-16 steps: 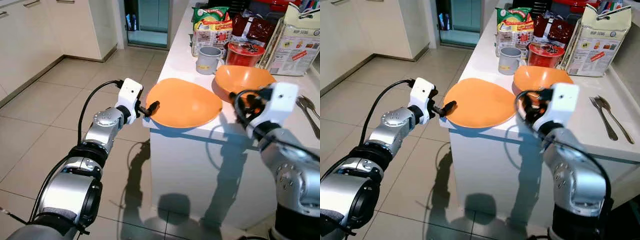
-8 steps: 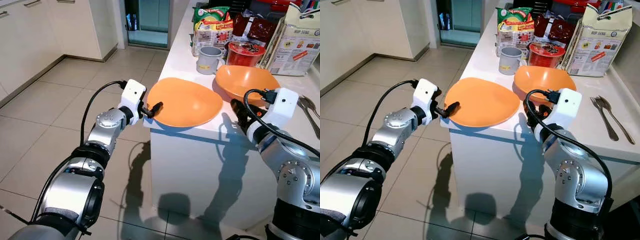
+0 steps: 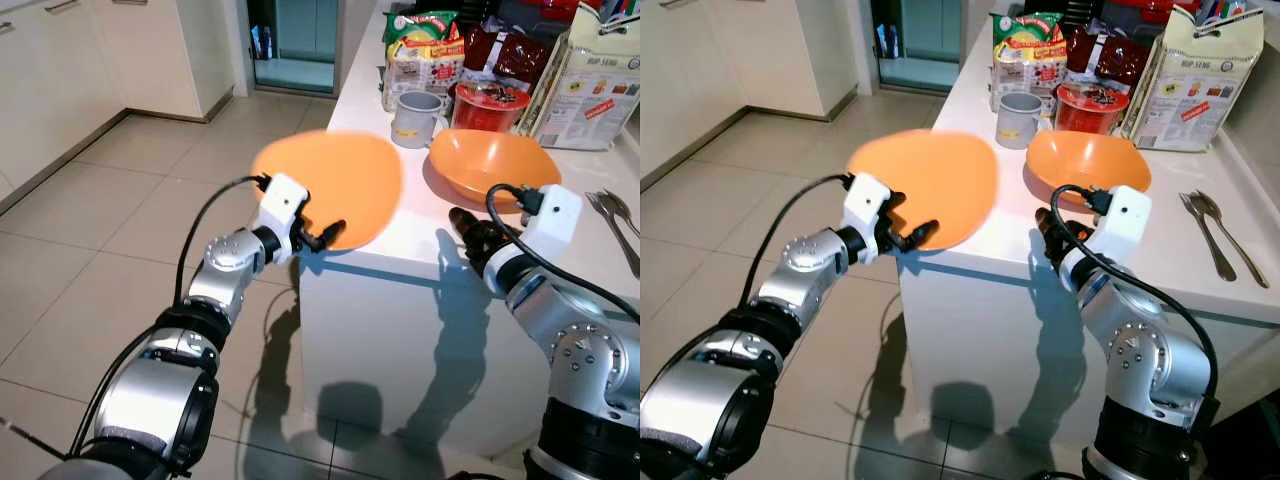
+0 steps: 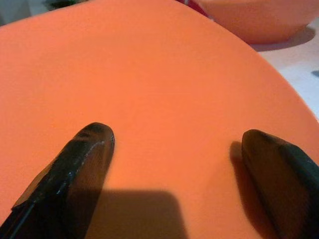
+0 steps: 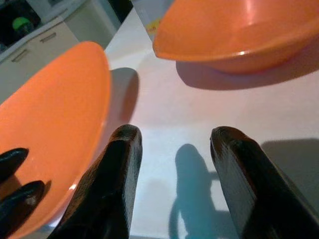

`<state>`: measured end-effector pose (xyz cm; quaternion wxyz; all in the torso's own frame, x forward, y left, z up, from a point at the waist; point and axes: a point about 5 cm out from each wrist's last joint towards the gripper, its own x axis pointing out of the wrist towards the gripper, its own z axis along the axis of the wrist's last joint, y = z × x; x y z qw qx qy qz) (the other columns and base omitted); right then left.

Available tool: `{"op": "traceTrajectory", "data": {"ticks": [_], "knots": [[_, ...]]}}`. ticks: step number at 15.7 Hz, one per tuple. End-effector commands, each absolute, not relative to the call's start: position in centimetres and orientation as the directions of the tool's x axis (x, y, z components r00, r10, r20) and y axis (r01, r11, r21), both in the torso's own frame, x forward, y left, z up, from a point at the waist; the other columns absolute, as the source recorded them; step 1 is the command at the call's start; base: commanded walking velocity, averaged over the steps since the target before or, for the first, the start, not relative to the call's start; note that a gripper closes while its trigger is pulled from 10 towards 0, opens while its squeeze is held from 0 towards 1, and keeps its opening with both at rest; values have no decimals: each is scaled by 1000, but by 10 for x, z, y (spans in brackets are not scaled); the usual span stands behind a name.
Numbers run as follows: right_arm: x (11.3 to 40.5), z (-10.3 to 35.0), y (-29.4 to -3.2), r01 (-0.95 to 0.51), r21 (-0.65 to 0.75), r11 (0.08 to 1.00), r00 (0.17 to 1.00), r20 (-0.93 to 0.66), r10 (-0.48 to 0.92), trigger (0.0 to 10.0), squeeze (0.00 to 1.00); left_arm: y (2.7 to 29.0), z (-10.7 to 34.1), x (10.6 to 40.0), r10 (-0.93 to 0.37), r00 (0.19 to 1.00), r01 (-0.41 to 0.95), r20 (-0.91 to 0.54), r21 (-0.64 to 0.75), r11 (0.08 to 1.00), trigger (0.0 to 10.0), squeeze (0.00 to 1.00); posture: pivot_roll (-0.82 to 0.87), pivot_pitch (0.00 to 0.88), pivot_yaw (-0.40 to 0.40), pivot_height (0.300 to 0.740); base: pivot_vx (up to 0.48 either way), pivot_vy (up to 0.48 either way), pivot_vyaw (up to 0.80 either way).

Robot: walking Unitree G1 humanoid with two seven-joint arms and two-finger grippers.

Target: Setting the table

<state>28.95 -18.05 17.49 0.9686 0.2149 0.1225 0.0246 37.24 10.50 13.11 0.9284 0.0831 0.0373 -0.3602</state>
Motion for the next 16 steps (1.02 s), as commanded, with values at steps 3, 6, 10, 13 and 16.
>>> {"op": "traceTrajectory", "data": {"ticks": [3,6,10,13,16], "knots": [[293,178,-176,-7,432,902,967,-227,116,10000,0,102,121,366,-699,699,715,-153,113,690,10000,0,-75,0,-4,740,0,0,0],[293,178,-176,-6,448,894,967,-224,119,10000,0,97,121,364,-717,683,731,-142,117,673,10000,0,-76,0,-2,740,0,0,0],[299,176,-167,-43,534,844,959,-214,185,10000,306,93,117,360,-735,664,748,-142,115,654,10000,0,-84,0,5,740,0,0,0],[317,169,-155,-59,598,799,946,-222,236,10000,1000,89,115,357,-754,643,765,-132,106,635,10000,0,-79,0,1,740,0,0,0],[331,162,-152,-34,600,800,941,-249,227,10000,1000,86,115,353,-785,610,792,-109,96,602,10000,0,-75,0,-2,740,0,0,0]]}}
